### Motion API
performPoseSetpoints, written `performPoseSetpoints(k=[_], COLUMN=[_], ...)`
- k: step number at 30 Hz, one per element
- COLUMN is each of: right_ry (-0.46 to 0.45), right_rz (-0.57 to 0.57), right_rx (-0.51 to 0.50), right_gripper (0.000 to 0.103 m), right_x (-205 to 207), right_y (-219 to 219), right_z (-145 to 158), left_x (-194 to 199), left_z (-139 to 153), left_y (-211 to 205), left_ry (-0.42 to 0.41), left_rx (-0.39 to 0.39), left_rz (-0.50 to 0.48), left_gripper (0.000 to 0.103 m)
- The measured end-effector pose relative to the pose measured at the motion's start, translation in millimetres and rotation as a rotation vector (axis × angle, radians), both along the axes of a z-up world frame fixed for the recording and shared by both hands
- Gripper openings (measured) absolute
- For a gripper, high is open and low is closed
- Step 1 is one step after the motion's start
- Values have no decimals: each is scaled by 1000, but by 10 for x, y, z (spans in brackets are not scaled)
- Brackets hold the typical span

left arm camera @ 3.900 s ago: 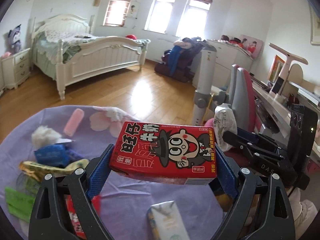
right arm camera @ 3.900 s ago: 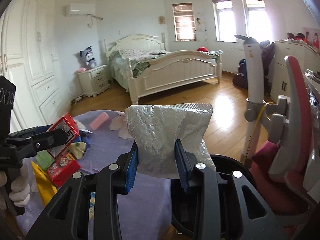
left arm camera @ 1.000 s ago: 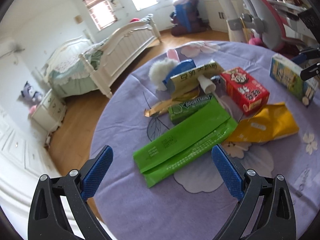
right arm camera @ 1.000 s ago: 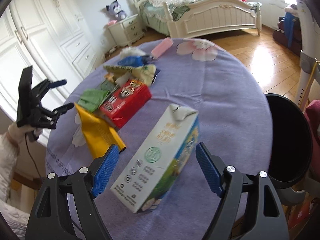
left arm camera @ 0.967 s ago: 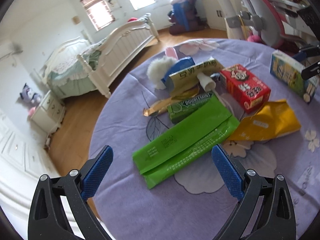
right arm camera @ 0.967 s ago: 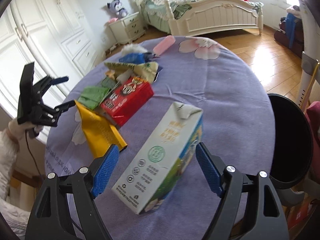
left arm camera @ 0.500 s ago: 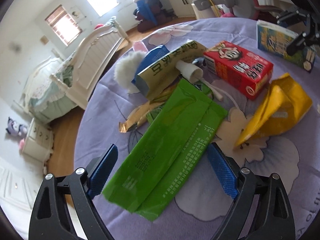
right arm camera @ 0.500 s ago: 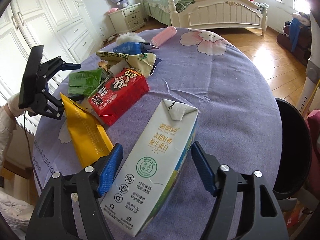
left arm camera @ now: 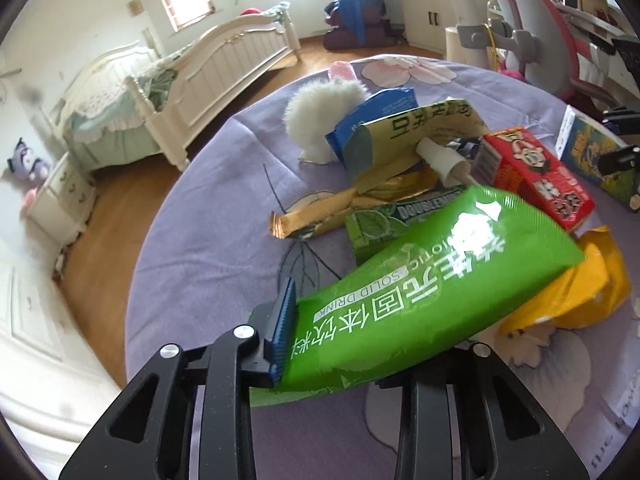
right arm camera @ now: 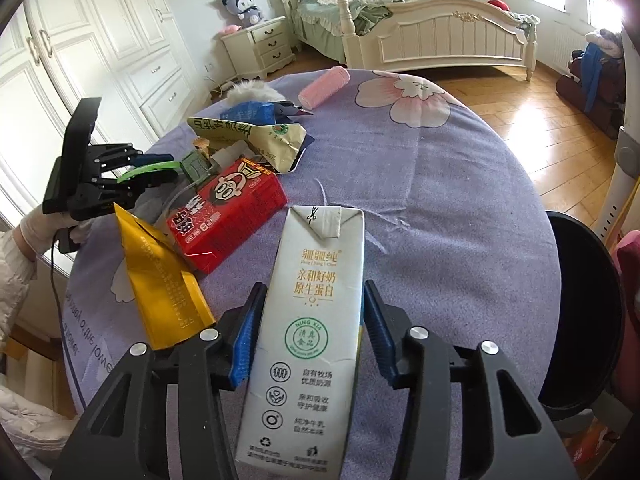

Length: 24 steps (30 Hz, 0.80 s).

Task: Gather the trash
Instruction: 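Grasp the white milk carton with the right gripper while the left grasps the green sachet, then carry the carton and green sachet over the bin and open both grippers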

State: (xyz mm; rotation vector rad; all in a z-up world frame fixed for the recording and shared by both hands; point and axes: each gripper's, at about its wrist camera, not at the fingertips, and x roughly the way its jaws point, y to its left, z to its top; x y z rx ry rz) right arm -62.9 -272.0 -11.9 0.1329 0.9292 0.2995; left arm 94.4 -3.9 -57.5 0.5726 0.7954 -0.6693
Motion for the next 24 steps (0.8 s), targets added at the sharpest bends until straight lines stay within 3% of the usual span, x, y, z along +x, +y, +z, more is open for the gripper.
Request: performPoseSetpoints(k=[4,8,14,17,24], right_ry=[-20,-50,-109,-138,-261], right_rz=[3,2,-21,-40,-140], right_rx=[12,-4,54,86,124], right_gripper=[39,39,39,39,39], right_x=[-23,-76,-153,-195,-349], right_y=[6,35,-82,-168,-538], right_z=[25,68,173,221,365], left_x=[-182,-347,-541,-554,-782], left_z=[81,206,419,516,794], left_y=[118,190,140,83,-705], left_ry=[36,64,84,123,116], left_rx=[-54,-123,-202,-281,-367], left_rz=[51,134,259,312,219], left_gripper=[20,10,9,9,9])
